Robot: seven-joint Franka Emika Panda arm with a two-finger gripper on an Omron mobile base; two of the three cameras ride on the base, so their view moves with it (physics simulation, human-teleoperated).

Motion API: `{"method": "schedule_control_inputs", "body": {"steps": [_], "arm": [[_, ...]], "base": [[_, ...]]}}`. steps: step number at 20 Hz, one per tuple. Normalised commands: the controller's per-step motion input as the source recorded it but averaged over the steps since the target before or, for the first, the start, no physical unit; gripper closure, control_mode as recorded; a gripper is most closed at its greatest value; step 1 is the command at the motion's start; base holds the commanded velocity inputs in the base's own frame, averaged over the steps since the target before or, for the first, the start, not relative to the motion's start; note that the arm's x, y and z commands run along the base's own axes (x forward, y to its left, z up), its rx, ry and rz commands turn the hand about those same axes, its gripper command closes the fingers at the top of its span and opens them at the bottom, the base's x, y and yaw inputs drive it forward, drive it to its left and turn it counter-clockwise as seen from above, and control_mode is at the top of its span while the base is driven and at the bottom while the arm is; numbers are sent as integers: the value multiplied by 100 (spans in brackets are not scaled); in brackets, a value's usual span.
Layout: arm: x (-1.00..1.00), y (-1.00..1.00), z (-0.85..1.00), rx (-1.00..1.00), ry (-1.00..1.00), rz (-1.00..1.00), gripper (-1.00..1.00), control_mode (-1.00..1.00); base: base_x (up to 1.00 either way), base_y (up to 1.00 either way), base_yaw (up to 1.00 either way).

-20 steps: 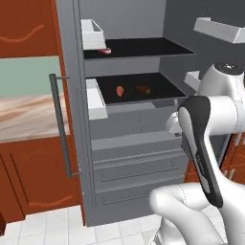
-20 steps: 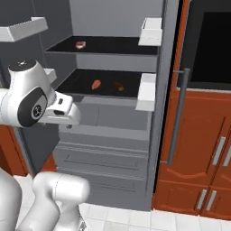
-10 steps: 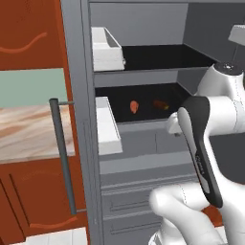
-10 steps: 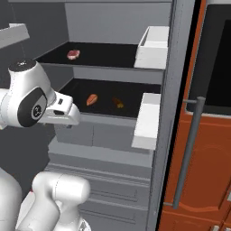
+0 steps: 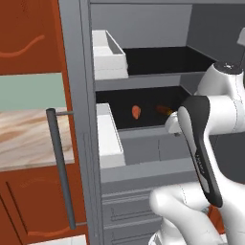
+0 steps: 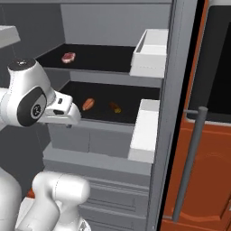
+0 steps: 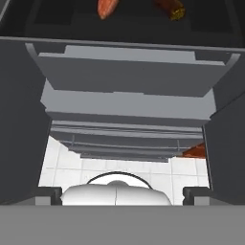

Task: Gather the sweet potatos from the fridge and place them on a tray on the dining counter. Then gather the steaks from the fridge and place them on the other tray.

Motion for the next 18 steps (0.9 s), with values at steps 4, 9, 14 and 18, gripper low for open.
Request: {"method": "schedule_control_inputs", "body": {"steps": [4, 9, 14, 18], "arm": [[0, 0, 0, 0, 0, 0, -100, 100], [0, 0, 0, 0, 0, 0, -100, 100], [0, 0, 0, 0, 0, 0, -100, 100], [0, 0, 0, 0, 0, 0, -100, -100]], "base": [[43, -20, 0], [38, -17, 0], [19, -3, 0], [0, 0, 0]]}}
